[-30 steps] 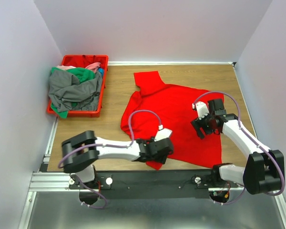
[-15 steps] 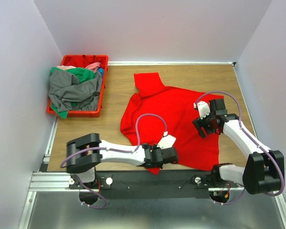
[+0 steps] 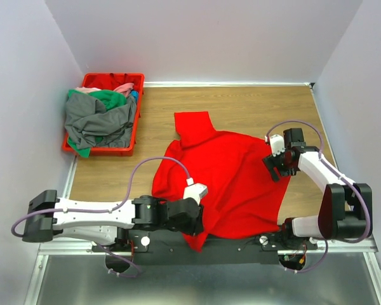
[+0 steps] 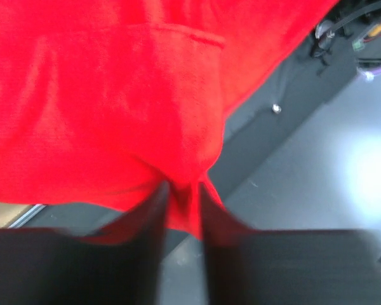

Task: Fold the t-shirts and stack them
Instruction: Flatten the tshirt out

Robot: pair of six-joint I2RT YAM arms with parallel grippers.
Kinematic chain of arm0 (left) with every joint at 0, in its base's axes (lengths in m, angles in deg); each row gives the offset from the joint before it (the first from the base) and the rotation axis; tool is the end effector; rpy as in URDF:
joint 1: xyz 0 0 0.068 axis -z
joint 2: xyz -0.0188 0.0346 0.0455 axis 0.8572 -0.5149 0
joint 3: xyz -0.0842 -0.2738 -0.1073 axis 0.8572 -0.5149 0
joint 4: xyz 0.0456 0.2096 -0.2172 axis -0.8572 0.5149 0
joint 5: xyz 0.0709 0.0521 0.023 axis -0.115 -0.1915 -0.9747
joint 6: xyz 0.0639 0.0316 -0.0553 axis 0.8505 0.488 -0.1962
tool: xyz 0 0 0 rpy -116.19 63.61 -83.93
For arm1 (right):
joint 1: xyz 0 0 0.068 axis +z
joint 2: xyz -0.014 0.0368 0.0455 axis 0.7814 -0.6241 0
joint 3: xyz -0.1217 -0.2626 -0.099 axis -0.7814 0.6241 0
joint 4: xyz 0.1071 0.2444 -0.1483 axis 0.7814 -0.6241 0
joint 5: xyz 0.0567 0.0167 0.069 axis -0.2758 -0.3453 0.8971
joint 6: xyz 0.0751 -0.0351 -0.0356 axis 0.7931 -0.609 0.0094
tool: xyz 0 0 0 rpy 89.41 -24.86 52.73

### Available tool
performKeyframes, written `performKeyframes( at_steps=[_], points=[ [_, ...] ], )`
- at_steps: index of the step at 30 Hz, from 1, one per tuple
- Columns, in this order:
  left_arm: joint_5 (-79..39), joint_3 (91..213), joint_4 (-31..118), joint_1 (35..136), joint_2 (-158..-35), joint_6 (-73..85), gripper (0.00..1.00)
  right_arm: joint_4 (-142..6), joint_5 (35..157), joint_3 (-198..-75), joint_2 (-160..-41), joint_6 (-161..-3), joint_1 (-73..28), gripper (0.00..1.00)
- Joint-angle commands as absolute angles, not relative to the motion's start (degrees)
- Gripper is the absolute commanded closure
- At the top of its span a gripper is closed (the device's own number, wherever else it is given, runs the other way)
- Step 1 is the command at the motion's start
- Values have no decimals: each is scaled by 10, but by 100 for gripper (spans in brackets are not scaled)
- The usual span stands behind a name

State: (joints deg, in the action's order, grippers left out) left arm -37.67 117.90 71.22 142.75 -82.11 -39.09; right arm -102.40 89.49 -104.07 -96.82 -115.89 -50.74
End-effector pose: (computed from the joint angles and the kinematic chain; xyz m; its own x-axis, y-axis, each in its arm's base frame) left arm 0.0421 -0.2665 0.2021 -0.8565 0.2283 -0.4628 0.4623 0.7379 -0.4917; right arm 0.2851 0.0043 0.1456 -0.8223 -0.4671 -0.3250 -0.4412 0.8840 -0.1544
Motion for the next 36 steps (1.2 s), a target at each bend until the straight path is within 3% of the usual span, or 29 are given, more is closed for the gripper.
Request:
performKeyframes(
  at_steps=[1, 3, 7, 9, 11, 16, 20, 24, 29, 36],
  points=[
    [-331, 1169, 688, 1430, -776, -406, 46, -1009, 915, -1079, -988, -1158, -526, 16],
    [-363, 1184, 703, 1429, -742, -393, 36, -1009, 935, -1101, -997, -1148, -536, 16],
    [-406, 1218, 688, 1368, -681, -302, 28, -1009, 981, -1138, -1020, -1129, -547, 16],
    [-388, 1222, 659, 1294, -662, -239, 26, -1009, 1006, -1152, -1035, -1121, -552, 16],
    [-323, 1227, 604, 1154, -674, -181, 25, -1007, 1049, -1170, -1046, -1106, -560, 16],
    [-122, 1276, 480, 896, -800, -81, 27, -1001, 1123, -1195, -1075, -1089, -582, 16],
    [-113, 1377, 460, 811, -967, -82, 35, -992, 1172, -1202, -1086, -1082, -622, 15],
    [-144, 1459, 465, 772, -1096, -97, 42, -990, 1215, -1211, -1095, -1075, -640, 15],
    [-219, 1580, 526, 763, -1238, -66, 42, -984, 1225, -1197, -1093, -1081, -644, 16],
    [-238, 1660, 564, 760, -1324, 3, 41, -979, 1238, -1186, -1087, -1083, -645, 15]
  ],
)
